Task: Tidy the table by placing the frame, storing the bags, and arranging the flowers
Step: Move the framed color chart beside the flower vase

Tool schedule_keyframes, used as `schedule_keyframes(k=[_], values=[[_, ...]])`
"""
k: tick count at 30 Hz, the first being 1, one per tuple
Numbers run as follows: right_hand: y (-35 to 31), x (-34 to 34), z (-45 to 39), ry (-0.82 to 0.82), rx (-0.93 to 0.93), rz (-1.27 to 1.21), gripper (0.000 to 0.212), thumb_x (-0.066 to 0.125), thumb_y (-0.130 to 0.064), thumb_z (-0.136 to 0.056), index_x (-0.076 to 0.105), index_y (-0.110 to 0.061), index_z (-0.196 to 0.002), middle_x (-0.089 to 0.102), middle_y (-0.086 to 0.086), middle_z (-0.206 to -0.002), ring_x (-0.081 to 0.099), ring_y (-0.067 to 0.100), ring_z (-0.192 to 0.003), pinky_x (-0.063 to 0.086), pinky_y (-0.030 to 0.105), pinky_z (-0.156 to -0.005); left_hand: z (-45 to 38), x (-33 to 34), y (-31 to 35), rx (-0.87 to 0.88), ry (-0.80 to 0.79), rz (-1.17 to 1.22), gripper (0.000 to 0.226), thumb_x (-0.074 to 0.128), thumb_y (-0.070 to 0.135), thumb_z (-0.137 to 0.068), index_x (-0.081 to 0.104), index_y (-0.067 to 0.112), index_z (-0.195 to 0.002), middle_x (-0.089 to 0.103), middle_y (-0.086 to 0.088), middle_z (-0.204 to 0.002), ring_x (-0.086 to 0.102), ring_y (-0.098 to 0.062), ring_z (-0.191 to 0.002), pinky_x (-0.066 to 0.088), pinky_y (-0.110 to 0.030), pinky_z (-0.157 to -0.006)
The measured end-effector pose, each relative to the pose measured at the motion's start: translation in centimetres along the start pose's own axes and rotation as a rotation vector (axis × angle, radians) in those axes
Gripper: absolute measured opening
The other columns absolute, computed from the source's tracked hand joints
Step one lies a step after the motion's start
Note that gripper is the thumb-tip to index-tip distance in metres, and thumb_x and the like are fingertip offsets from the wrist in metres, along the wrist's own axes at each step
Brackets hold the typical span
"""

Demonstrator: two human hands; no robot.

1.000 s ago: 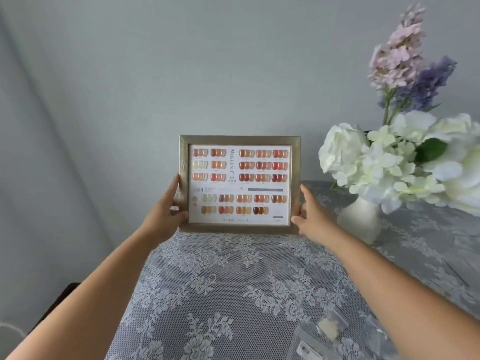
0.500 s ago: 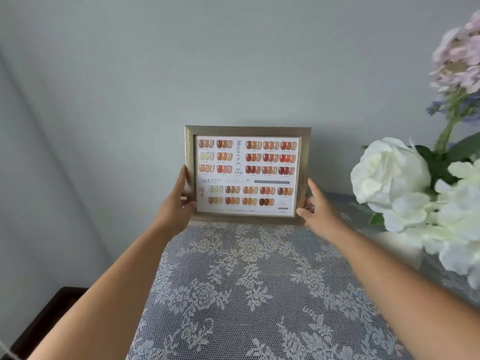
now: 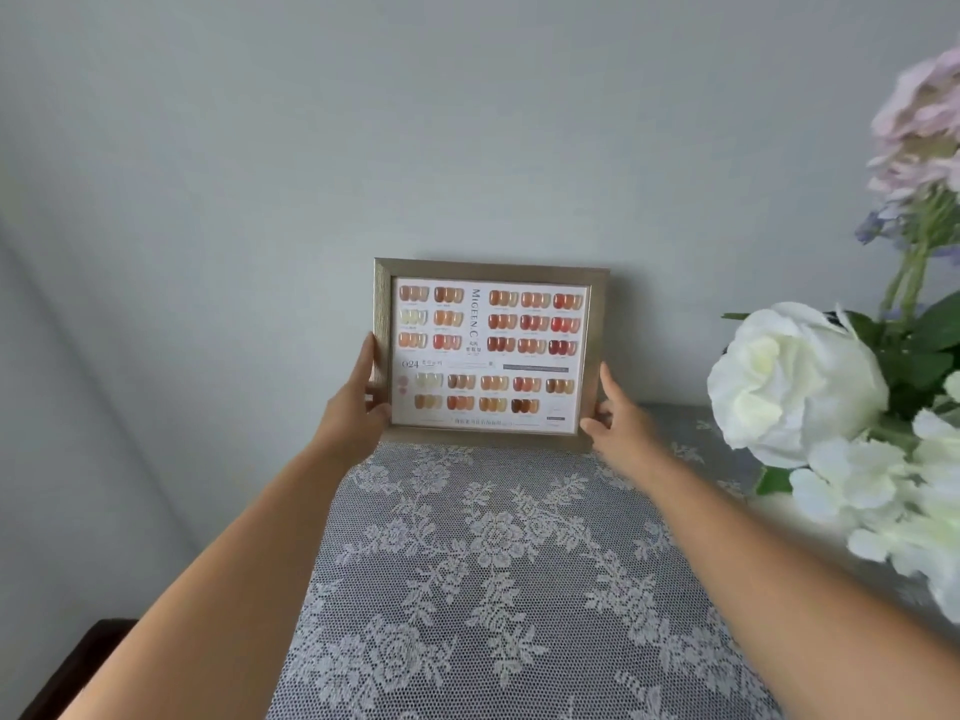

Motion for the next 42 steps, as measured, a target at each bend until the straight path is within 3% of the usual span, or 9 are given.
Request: schedule_keyframes(k=[3,7,11,18,23,26,32,37,42], values=[[0.0,-0.1,-0.2,0.018,-0.005,-0.010,0.087,0.059,-0.014,-0.090,0.000,-0.049,-0.144,0.062,-0.011,-0.106,0.060,0.008,-0.089,0.048,0.029,-0.076,-0.4,0.4,-0.2,-0.021,-0.002,-0.001,0.093,0.052,0.001,-0.090,0.002,0.055,-0.146,0.061,0.002,-0.107,0.063,-0.016,-0.095,0.046,-0.022,-0.067],[0.2,-0.3,-0.2,0.034,0.006,-0.036,0.088,0.059,-0.009,-0.090,0.003,-0.046,-0.146,0.062,-0.011,-0.091,0.061,0.007,-0.076,0.045,0.022,-0.058,-0.5,1.0,-0.1,-0.030,-0.015,-0.005,0.093,0.050,0.002,-0.089,0.000,0.057,-0.145,0.061,0.007,-0.103,0.064,-0.016,-0.093,0.050,-0.027,-0.067],[0.7,-0.3,-0.1,0.028,0.009,-0.010,0.088,0.060,-0.010,-0.089,0.003,-0.045,-0.146,0.063,-0.008,-0.088,0.061,0.009,-0.076,0.047,0.025,-0.061,-0.4,1.4,-0.3,-0.033,-0.024,-0.069,0.093,0.049,0.003,-0.089,-0.004,0.051,-0.148,0.062,-0.003,-0.112,0.064,-0.022,-0.092,0.055,-0.040,-0.079],[1.6,0.2,0.2,0.019,0.020,-0.056,0.083,0.059,-0.009,-0.090,0.009,-0.041,-0.148,0.062,-0.013,-0.099,0.062,0.011,-0.090,0.051,0.040,-0.084,-0.1,1.4,0.0,-0.003,-0.065,-0.142,0.094,0.049,0.002,-0.090,-0.011,0.041,-0.150,0.061,-0.012,-0.118,0.064,-0.027,-0.093,0.056,-0.042,-0.079],[1.8,-0.1,0.5,0.025,0.034,-0.106,0.081,0.057,-0.008,-0.091,0.011,-0.045,-0.146,0.061,-0.017,-0.100,0.058,0.002,-0.089,0.045,0.023,-0.070,0.6,1.6,0.1,-0.011,-0.088,-0.160,0.095,0.051,0.005,-0.090,-0.013,0.042,-0.150,0.062,-0.009,-0.115,0.064,-0.026,-0.090,0.056,-0.041,-0.077],[2.2,-0.2,1.0,0.021,0.046,-0.137,0.082,0.057,-0.005,-0.090,0.011,-0.044,-0.146,0.061,-0.016,-0.101,0.058,0.003,-0.089,0.046,0.024,-0.071,1.1,1.6,0.5,0.007,-0.087,-0.181,0.096,0.052,0.005,-0.089,-0.012,0.043,-0.149,0.062,-0.008,-0.115,0.064,-0.025,-0.093,0.056,-0.041,-0.079],[3.0,-0.7,2.2,0.013,0.053,-0.143,0.084,0.057,-0.006,-0.090,0.008,-0.049,-0.143,0.061,-0.023,-0.095,0.057,-0.004,-0.088,0.043,0.022,-0.066,2.1,2.0,1.0,0.004,-0.109,-0.136,0.098,0.053,0.003,-0.089,-0.012,0.049,-0.147,0.056,0.000,-0.115,0.060,-0.018,-0.092,0.046,-0.020,-0.062],[3.0,-0.9,2.7,0.015,0.055,-0.113,0.081,0.056,-0.008,-0.091,0.009,-0.043,-0.147,0.064,-0.010,-0.105,0.060,0.008,-0.093,0.049,0.033,-0.076,2.9,2.2,1.2,0.044,-0.104,-0.154,0.099,0.053,-0.001,-0.088,-0.012,0.040,-0.150,0.051,0.001,-0.114,0.060,-0.025,-0.103,0.056,-0.046,-0.084],[2.7,-1.1,3.0,0.045,0.071,-0.090,0.080,0.056,-0.009,-0.091,0.011,-0.043,-0.147,0.061,-0.007,-0.105,0.063,0.014,-0.087,0.055,0.044,-0.076,3.4,2.2,1.2,0.028,-0.102,-0.153,0.097,0.052,0.001,-0.090,-0.013,0.042,-0.149,0.053,-0.004,-0.126,0.059,-0.023,-0.106,0.055,-0.045,-0.087]])
Point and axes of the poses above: each hand's wrist, its own z-axis away from the middle knuckle, its own x-axis out of the palm, y = z × x, the point moved 9 cm from there along -z, towards the middle knuckle
